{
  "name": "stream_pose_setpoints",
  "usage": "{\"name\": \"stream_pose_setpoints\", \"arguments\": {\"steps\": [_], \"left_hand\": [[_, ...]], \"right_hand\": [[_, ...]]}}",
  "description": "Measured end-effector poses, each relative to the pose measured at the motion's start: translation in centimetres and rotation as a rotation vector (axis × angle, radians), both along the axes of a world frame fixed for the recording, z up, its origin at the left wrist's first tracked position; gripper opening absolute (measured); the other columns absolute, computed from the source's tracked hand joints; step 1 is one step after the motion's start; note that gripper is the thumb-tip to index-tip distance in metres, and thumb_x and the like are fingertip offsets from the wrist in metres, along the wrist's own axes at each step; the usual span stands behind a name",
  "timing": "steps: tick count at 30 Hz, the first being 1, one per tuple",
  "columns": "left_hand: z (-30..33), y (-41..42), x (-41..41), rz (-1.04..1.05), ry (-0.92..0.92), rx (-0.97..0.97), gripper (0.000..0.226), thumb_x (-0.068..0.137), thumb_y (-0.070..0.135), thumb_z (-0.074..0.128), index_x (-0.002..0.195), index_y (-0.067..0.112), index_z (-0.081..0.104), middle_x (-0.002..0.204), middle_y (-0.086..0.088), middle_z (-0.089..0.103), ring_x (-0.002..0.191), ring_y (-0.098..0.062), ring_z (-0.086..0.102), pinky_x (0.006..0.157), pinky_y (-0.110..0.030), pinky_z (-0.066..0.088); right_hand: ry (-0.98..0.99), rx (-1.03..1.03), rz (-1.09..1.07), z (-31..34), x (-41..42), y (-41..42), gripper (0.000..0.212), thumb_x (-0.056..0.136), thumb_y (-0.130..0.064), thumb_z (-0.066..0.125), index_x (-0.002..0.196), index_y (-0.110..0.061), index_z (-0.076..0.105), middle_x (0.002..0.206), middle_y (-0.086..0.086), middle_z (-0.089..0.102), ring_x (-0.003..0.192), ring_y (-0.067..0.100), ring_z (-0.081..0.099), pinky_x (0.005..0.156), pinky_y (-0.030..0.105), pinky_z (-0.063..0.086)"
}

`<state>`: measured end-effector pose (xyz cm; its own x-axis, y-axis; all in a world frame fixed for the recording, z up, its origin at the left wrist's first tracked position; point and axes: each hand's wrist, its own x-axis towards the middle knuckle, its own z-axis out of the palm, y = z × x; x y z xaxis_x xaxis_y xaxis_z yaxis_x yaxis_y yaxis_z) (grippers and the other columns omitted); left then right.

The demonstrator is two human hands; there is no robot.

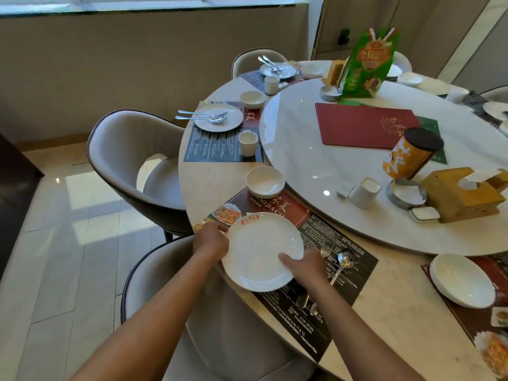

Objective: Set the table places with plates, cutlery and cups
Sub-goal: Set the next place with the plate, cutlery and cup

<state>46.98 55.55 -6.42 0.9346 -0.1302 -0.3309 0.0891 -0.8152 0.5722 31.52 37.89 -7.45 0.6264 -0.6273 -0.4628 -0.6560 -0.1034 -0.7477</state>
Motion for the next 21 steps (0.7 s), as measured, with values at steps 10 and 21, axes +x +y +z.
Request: {"name": "stream_pose_setpoints", "arguments": {"steps": [10, 21], "left_hand": [[0.4, 1.5, -2.0, -0.015, 0.002, -0.068, 0.037, 0.094, 0.018, 0.06, 0.13, 0.022, 0.058, 0.125, -0.005, 0.064, 0.108, -0.025, 0.061, 0.084, -0.035, 0.053], [-0.2, 2.4, -3.9, -0.004, 0.021, -0.104, 0.047, 0.094, 0.007, 0.053, 0.139, 0.02, 0.052, 0.132, -0.009, 0.062, 0.114, -0.029, 0.061, 0.09, -0.037, 0.054]], "right_hand": [[0.271, -0.328, 0.187, 1.7, -0.5, 0.2, 0.055, 0.079, -0.055, 0.075, 0.111, -0.013, 0.065, 0.108, 0.005, 0.071, 0.09, 0.021, 0.065, 0.062, 0.028, 0.051], [0.208, -0.428, 0.241, 3.3, -1.0, 1.3, 0.049, 0.089, -0.015, 0.061, 0.135, -0.024, 0.05, 0.125, 0.002, 0.066, 0.108, 0.025, 0.064, 0.077, 0.032, 0.052]]}}
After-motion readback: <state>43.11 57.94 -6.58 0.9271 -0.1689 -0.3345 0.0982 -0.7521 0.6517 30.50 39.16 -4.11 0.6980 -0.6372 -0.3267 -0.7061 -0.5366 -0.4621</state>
